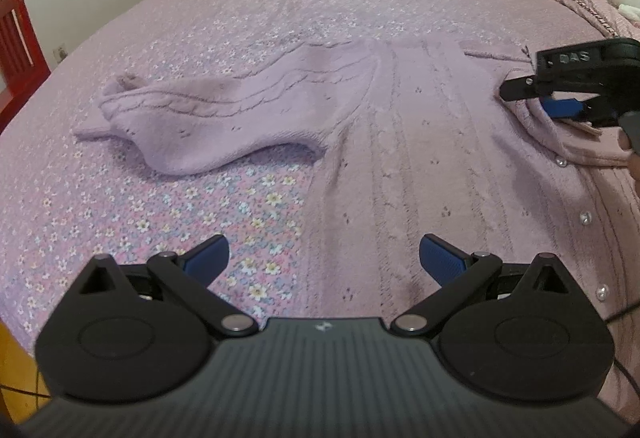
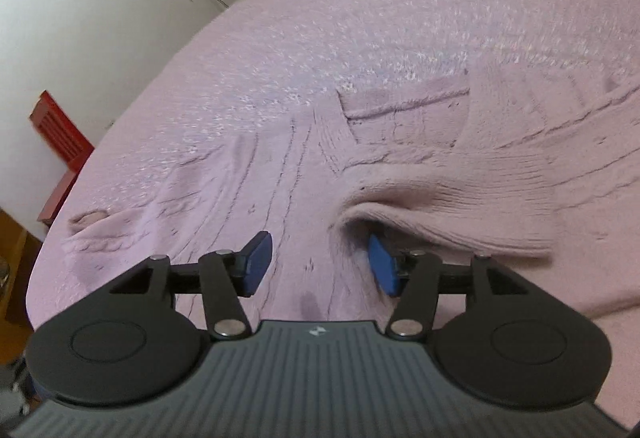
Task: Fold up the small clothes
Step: 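Lift the sleeve with the right tool and lay it across the cardigan body, then open the right tool to release the sleeve while the left tool grasps the other cuff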
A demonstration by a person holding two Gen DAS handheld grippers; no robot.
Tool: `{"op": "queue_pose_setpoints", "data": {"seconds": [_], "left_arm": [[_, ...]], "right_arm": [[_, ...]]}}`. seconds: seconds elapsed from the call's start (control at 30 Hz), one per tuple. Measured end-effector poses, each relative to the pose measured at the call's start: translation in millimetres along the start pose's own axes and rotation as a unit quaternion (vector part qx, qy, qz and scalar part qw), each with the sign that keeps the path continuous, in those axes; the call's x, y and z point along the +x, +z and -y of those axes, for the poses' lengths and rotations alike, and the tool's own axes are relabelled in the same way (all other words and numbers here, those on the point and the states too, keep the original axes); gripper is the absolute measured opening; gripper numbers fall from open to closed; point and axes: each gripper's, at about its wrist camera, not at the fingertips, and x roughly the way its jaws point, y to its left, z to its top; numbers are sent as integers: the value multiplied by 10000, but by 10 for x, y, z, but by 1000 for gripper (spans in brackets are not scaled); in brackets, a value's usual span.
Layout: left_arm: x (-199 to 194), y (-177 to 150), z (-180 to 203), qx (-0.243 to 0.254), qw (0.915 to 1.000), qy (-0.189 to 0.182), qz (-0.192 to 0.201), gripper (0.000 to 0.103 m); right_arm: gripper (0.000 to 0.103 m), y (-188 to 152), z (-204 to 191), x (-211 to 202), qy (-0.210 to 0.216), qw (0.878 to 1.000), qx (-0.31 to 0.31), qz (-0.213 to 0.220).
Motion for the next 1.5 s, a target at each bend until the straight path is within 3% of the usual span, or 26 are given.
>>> {"op": "queue_pose_setpoints", "data": {"seconds": [0.27,0.4,0.53,0.8,0.93,1.23,1.33,1.43,1.47,1.5], "left_arm": [[10,186,277,291,9994,-179,14,103],[-30,342,536,648,9973,-219,261,103],[-32,490,899,1146,9918,-297,478,103],[210,694,1668,1823,9796,-748,390,103],[348,735,2032,2348,9673,-756,583,103],[698,717,2572,3177,9418,-820,727,96],[770,743,2690,3213,9401,-891,711,85],[823,765,2722,3166,9390,-1181,638,41],[823,778,2710,3106,9389,-1366,572,16],[821,796,2696,3055,9400,-1402,578,13]], "right_arm": [[67,-253,521,-695,-710,9973,120,147],[73,-425,890,-939,-1320,9912,117,79],[74,-542,1195,-1084,-1625,9864,250,68],[75,-636,1603,-1102,-1767,9824,598,85],[75,-681,1684,-1060,-1723,9825,693,125],[89,-766,1678,-998,-1555,9855,606,314],[90,-785,1687,-998,-1509,9860,613,360],[91,-801,1695,-1000,-1465,9868,573,389],[91,-810,1702,-1002,-1445,9871,559,406],[91,-822,1707,-1005,-1427,9873,551,430]]}}
